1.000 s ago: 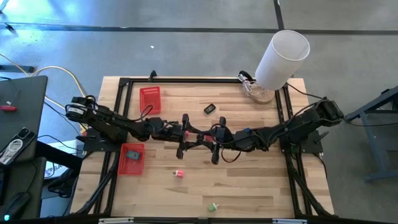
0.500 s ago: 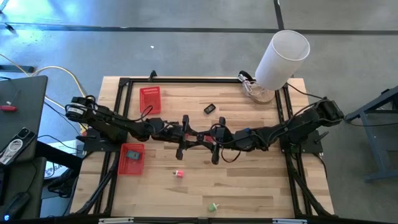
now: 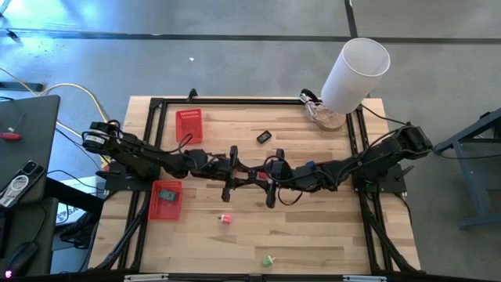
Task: Pick & Place Office items
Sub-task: Put the white charger adapter into the top red bin
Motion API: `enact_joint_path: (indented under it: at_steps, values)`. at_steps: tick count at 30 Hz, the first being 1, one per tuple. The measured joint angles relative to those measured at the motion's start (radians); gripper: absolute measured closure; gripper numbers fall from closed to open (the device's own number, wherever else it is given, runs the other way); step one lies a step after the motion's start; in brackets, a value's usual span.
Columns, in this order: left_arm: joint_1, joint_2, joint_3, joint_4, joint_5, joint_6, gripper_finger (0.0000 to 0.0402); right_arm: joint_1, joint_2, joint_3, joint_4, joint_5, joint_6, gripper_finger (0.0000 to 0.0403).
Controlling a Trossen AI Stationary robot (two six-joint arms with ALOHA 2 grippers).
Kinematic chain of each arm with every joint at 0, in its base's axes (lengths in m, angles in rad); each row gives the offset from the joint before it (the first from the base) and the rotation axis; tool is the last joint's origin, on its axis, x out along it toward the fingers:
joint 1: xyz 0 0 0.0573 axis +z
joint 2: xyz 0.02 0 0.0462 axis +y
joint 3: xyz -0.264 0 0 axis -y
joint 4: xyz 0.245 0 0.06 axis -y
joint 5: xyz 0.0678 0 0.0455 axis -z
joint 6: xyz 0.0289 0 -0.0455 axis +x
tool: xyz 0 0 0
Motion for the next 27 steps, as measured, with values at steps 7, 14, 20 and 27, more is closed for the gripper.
enact_joint_path:
  at_steps: [7,14,20,27]
  values:
    - [-0.001,0.000,0.000,-0.023,-0.010,0.008,0.0282,0.000,0.000,0.000,-0.030,0.000,0.017,0.0246]
    - [-0.017,0.000,0.000,-0.030,-0.043,0.042,0.0282,0.000,-0.001,0.000,-0.048,0.005,0.042,0.0166]
    - [-0.027,0.000,0.000,-0.036,-0.071,0.059,0.0282,0.016,-0.002,0.000,-0.046,0.028,-0.009,0.0082]
    - [-0.048,0.000,-0.001,-0.060,-0.114,0.074,0.0282,0.067,-0.023,0.000,-0.067,0.211,-0.032,0.0051]
